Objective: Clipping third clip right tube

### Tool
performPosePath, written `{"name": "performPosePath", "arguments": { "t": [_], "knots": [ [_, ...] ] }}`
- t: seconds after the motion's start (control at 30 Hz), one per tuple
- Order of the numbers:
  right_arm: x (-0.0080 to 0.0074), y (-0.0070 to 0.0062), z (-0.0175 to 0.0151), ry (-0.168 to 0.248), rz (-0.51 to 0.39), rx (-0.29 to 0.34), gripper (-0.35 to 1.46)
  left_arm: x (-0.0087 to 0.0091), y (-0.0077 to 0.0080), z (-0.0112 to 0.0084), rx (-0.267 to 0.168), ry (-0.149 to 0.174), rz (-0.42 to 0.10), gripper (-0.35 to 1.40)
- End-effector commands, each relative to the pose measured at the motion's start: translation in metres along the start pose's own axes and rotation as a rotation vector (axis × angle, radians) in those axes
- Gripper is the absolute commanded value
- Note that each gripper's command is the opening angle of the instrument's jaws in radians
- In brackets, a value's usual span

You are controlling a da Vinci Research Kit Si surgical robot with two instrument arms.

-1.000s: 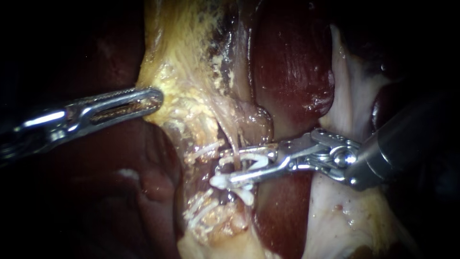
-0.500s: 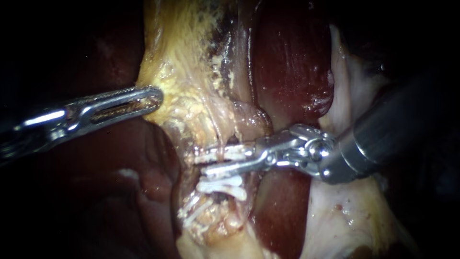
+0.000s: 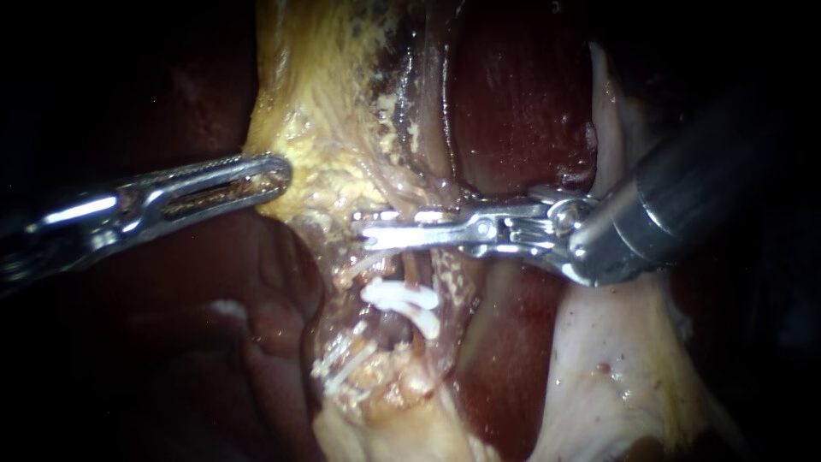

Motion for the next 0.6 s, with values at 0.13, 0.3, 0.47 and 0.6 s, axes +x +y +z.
{"name": "performPosePath", "arguments": {
  "t": [0.13, 0.3, 0.47, 0.6],
  "knots": [
    [-0.0002, 0.0002, -0.0004, -0.016, 0.004, -0.034, -0.35, 0.0000, 0.0000, 0.0000, -0.001, 0.000, 0.000, -0.35],
    [-0.0004, 0.0002, -0.0001, -0.028, 0.009, -0.024, -0.35, 0.0000, 0.0000, 0.0000, -0.001, 0.000, 0.000, -0.35],
    [-0.0008, 0.0003, 0.0001, -0.033, 0.018, -0.020, -0.35, 0.0000, 0.0000, 0.0001, -0.001, 0.000, 0.000, -0.35],
    [-0.0009, 0.0003, 0.0002, -0.036, 0.018, -0.018, -0.35, 0.0000, 0.0000, 0.0001, -0.001, 0.000, 0.000, -0.35]
  ]
}}
